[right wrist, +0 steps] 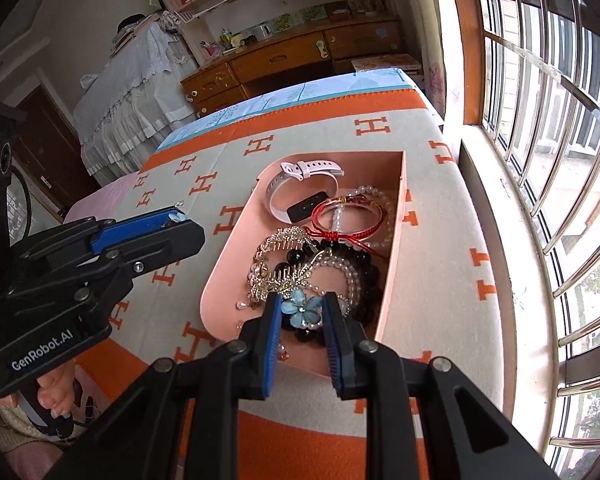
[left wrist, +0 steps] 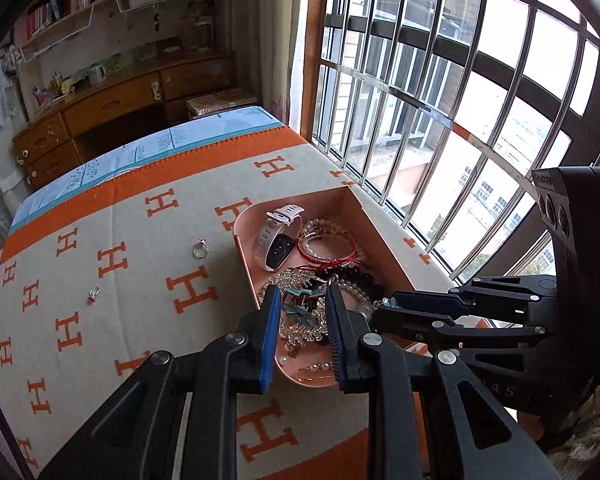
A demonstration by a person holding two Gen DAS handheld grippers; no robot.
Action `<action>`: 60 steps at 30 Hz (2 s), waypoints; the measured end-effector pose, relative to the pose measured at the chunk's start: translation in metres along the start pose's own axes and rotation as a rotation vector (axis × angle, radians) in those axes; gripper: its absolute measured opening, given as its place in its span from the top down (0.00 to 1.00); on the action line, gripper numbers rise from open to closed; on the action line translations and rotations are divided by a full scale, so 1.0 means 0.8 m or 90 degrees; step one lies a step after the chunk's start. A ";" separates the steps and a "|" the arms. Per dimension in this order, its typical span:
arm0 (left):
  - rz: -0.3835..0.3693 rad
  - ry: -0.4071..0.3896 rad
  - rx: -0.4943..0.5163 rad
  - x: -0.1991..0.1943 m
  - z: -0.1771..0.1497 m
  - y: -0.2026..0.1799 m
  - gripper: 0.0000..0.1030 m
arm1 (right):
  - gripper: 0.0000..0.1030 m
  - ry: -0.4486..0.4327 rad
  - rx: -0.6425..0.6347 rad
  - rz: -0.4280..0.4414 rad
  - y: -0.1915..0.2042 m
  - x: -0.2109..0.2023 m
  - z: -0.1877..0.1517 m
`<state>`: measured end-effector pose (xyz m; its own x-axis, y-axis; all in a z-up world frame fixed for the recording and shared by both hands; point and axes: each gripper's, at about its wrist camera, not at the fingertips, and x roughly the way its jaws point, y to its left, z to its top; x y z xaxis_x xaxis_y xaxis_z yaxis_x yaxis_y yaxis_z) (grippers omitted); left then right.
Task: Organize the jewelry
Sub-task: 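Carry both flower clips into the pink tray and open the left gripper, then open the right gripper over the tray to release the blue flower clip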
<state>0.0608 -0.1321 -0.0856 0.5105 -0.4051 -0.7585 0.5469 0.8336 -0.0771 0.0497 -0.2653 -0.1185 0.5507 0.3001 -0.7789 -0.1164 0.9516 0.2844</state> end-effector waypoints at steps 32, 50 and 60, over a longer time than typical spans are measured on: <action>0.096 -0.025 0.041 0.001 -0.016 -0.018 0.34 | 0.70 -0.079 0.058 -0.018 -0.016 -0.026 -0.008; 0.138 -0.032 0.013 -0.019 -0.032 0.028 0.24 | 0.70 -0.078 0.021 -0.028 0.022 -0.024 -0.005; 0.224 -0.006 -0.097 -0.049 -0.031 0.155 0.24 | 0.70 -0.057 -0.090 -0.024 0.096 -0.014 0.047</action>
<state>0.0923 -0.0039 -0.0816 0.6557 -0.0874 -0.7499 0.2324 0.9684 0.0903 0.0654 -0.1984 -0.0671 0.6279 0.2628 -0.7325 -0.2061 0.9638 0.1691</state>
